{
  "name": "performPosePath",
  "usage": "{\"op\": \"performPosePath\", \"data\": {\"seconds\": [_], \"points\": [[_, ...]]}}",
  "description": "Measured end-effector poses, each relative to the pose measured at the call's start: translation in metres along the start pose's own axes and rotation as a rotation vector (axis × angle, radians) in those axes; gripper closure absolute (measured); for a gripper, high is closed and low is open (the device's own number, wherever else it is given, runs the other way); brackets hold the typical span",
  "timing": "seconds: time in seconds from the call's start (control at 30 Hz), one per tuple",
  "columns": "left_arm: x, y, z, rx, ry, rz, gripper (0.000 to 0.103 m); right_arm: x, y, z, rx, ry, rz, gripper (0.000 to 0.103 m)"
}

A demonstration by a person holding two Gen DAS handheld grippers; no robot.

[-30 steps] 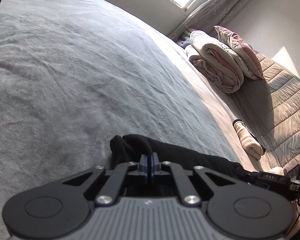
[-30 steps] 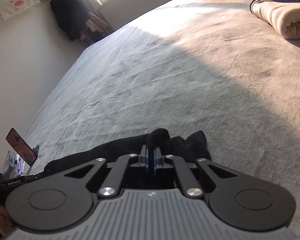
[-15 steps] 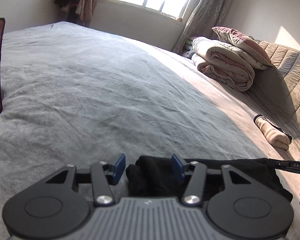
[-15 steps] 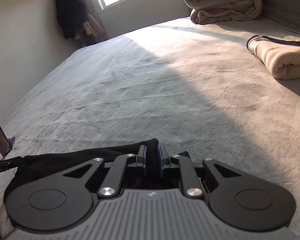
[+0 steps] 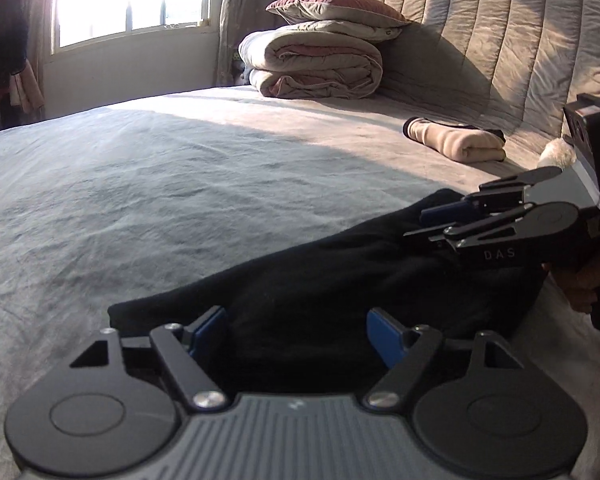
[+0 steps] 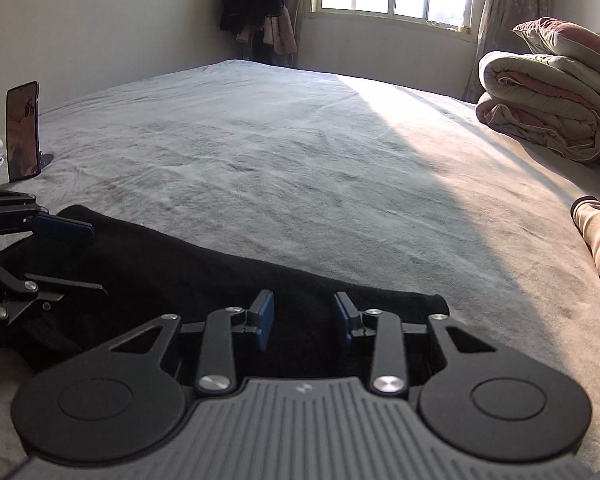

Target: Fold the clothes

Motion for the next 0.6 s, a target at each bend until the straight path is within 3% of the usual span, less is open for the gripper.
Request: {"op": "performPosePath", "data": {"seconds": [0.03,0.1,0.37,0.6], "points": [[-0.007,-0.003,-0.002,0.001,0.030,-0.003,0.022,-0.005,0.001,-0.001,-0.008,-0.030,0.006,0.049],[-0.016,-0.011,-0.002,-0.014,0.059,-0.007,0.018,-0.013,-0.001,-0.006,-0.006,-0.072,-0.001,0.039],[-0.027,-0.049,0.013,-0.108,0.017,-0.045,0.014,-0.017,-0.034,-0.029,0.006,-0.075,-0.041,0.036],[-0.008,-0.041,0.014,-0.094,-0.032,-0.106,0.014,-0.010,-0.042,-0.001,0.111,-0.069,-0.048,0.035]]}}
Point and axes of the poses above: each gripper's, at about its wrist camera, not at the fingertips, and y roughly the way its jaws point, z to its left, x to its top, the point moved 6 cm from there along y, roughly the way its jaws point, and after that the axes turned 8 degrees about y, right-handed, at the moved point
